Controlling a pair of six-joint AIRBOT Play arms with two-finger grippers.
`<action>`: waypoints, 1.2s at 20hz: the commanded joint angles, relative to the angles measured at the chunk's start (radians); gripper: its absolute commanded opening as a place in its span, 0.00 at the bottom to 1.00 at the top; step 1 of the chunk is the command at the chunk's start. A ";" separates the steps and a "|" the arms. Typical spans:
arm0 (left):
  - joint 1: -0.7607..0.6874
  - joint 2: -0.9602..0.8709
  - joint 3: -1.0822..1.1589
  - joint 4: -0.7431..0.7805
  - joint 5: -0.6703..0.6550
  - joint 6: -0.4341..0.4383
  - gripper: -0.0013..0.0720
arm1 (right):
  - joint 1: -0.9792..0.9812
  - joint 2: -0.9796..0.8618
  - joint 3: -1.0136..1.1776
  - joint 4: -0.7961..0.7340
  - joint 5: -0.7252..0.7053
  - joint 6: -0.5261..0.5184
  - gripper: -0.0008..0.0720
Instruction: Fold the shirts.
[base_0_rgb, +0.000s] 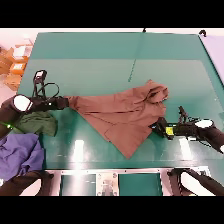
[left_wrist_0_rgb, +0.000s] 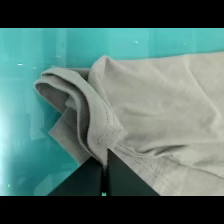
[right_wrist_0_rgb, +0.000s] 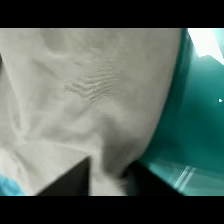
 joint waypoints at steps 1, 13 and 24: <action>0.000 0.000 0.000 0.002 -0.023 0.004 0.05 | 0.051 -0.002 -0.016 0.061 -0.037 -0.039 0.15; 0.000 0.065 0.973 0.193 -0.251 0.002 0.05 | -0.238 0.167 1.250 0.080 0.190 -0.035 0.04; 0.000 0.156 1.438 0.216 -0.339 0.002 0.05 | -0.470 0.195 1.753 0.074 0.144 -0.017 0.04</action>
